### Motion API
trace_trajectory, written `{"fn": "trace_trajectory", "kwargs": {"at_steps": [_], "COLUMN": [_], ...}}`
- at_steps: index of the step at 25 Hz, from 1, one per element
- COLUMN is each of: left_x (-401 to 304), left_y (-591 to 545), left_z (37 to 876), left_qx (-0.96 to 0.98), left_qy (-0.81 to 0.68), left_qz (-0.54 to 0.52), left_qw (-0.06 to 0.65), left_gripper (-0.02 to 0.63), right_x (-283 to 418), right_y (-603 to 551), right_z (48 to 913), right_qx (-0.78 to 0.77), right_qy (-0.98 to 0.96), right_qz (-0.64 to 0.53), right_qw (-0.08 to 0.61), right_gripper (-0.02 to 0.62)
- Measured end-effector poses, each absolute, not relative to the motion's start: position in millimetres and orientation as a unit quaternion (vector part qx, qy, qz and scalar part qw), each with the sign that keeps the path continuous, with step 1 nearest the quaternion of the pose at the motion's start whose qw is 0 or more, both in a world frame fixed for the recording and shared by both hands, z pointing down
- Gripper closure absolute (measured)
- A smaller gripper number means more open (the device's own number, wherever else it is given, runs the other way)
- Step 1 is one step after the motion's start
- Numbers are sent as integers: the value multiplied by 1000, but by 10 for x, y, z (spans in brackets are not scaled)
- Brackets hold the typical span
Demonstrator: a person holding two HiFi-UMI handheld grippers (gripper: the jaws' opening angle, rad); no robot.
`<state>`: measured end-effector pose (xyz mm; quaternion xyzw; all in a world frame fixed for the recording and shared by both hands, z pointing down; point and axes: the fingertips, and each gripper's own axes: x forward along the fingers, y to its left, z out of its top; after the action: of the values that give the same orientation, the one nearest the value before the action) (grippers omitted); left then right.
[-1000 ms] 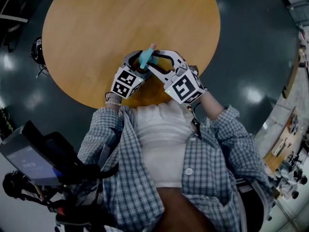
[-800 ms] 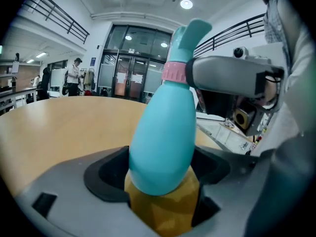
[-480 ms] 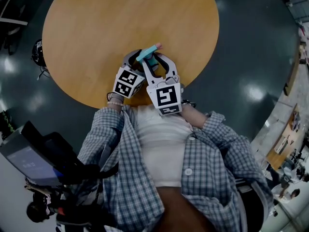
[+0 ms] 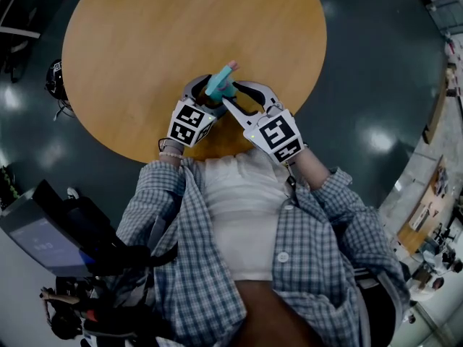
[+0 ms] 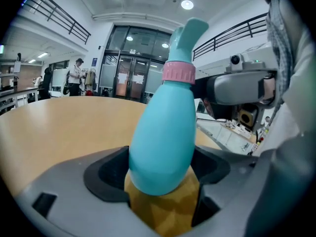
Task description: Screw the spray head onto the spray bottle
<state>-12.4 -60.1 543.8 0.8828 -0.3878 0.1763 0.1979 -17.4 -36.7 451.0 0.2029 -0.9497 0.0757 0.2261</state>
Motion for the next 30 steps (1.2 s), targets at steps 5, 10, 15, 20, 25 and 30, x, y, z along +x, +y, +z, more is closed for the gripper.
{"fn": "trace_trajectory", "kwargs": {"at_steps": [5, 10, 15, 20, 25, 30], "left_x": [-108, -105, -103, -97, -73, -62], "left_y": [-590, -579, -573, -560, -534, -487], "left_z": [5431, 5440, 5450, 5449, 5438, 5416], "left_qx": [884, 885, 887, 888, 890, 893], "left_qy": [-383, -381, -375, -374, -368, -362], "left_qz": [177, 178, 181, 182, 184, 184], "left_qw": [199, 200, 199, 199, 198, 196], "left_gripper": [222, 222, 222, 222, 222, 222], "right_x": [-20, -103, -201, -243, -310, -374], "right_y": [-451, -403, -436, -434, -448, -372], "right_z": [4332, 4274, 4338, 4354, 4352, 4335], "right_qx": [118, 0, -123, -219, -273, -316], "right_qy": [-967, -971, -943, -917, -908, -893], "right_qz": [52, -1, -73, -51, 43, 79], "right_qw": [219, 238, 300, 331, 314, 312], "right_gripper": [476, 476, 476, 476, 476, 476]}}
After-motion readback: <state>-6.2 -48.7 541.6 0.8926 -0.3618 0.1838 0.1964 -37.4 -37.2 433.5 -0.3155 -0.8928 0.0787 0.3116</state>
